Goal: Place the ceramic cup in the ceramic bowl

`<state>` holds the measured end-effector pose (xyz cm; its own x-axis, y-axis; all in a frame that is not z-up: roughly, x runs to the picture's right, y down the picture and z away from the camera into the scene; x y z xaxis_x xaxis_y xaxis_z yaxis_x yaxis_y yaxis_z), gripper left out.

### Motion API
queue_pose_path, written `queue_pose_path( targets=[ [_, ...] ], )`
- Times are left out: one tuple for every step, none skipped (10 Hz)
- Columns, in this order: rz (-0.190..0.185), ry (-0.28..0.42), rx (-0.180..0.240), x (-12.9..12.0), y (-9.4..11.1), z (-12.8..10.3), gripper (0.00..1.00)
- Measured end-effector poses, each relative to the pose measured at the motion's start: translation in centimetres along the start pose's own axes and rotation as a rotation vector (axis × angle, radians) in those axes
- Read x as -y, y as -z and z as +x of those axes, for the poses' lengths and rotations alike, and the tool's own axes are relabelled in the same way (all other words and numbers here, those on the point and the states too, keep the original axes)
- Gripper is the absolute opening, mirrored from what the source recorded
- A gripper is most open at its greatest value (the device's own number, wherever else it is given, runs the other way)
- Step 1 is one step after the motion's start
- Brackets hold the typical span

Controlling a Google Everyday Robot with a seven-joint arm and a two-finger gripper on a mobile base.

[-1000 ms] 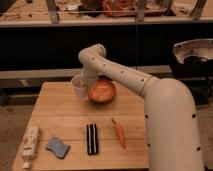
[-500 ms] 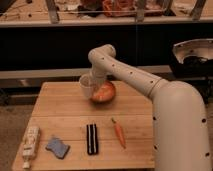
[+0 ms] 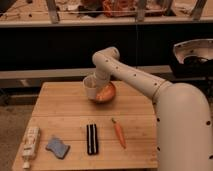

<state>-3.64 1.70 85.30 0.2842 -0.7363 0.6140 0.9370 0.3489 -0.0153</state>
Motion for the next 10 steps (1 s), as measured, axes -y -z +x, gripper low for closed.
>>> queue_pose_path(
  targets=[
    [-0.005,-0.009,-0.003,-0.83,-0.13,0.20,0.02],
    [-0.005,-0.014,-0.003,-1.22,-0.22,0.31,0.02],
    [-0.008,-0.013,-0.004,-1.32,-0.42,0.31,0.02],
    [-0.010,-0.012,-0.004,-1.25,-0.56,0.26,0.02],
    [-0.013,-0.011,-0.004,-1.31,-0.63,0.26,0.02],
    [-0.015,-0.014,-0.005,-1.47,-0.72,0.29,0.02],
    [-0.016,-0.022,-0.010,-1.56,-0.74,0.41,0.02],
    [-0.017,-0.024,-0.012,-1.53,-0.81,0.45,0.02],
    [-0.018,-0.021,-0.010,-1.42,-0.93,0.37,0.04],
    [-0.019,-0.020,-0.010,-1.44,-0.90,0.38,0.09]
  ],
)
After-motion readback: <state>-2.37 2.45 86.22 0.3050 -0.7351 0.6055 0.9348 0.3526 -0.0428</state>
